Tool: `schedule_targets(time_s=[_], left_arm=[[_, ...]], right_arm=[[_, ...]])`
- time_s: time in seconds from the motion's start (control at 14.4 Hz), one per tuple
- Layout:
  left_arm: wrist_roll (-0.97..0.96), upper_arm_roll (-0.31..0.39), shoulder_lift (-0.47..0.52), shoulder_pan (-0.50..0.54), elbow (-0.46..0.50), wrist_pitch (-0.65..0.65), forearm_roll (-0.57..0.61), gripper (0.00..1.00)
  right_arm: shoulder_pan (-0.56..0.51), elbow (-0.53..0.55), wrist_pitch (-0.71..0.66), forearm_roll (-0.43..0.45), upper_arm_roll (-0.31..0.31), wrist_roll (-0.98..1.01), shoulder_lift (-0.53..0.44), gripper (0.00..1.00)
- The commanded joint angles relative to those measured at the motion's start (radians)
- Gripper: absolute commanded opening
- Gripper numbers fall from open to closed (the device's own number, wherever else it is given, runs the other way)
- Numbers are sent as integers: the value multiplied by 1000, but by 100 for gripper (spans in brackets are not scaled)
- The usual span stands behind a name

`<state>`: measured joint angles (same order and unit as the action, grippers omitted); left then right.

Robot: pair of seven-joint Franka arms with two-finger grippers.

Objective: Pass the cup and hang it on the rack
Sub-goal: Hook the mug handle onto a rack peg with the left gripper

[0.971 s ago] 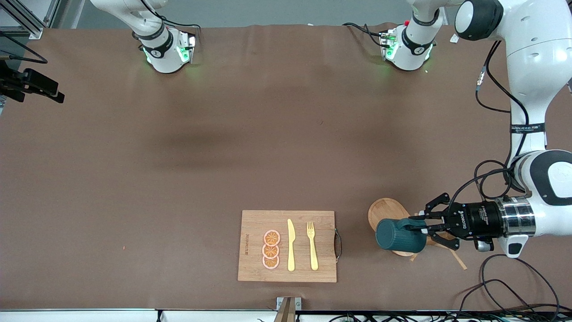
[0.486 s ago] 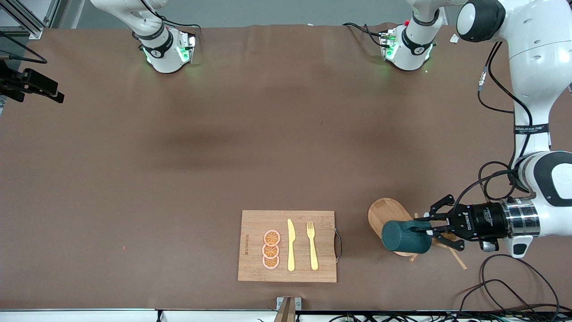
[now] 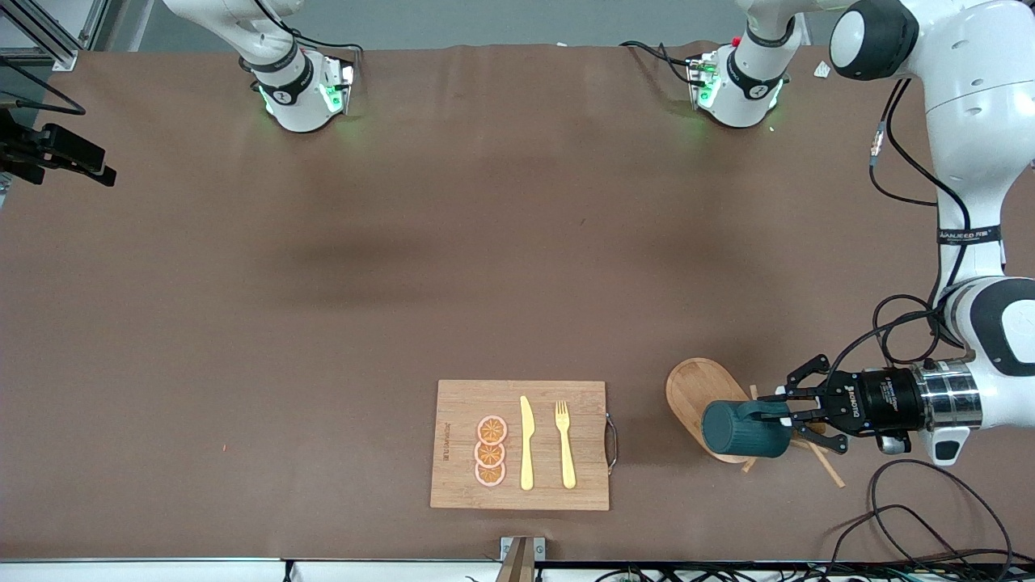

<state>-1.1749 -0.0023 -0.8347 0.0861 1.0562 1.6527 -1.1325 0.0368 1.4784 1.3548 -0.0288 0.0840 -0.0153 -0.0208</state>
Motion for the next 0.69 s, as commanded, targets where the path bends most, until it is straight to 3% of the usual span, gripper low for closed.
schedule_targets(time_s=[0.0, 0.62], left_arm=[[3, -2, -3, 8, -4, -4, 14, 1], [38, -2, -17, 29, -4, -4, 10, 2]], right_arm=[[-1, 17, -3, 0, 0, -2, -25, 100], [-1, 17, -3, 0, 0, -2, -25, 100]])
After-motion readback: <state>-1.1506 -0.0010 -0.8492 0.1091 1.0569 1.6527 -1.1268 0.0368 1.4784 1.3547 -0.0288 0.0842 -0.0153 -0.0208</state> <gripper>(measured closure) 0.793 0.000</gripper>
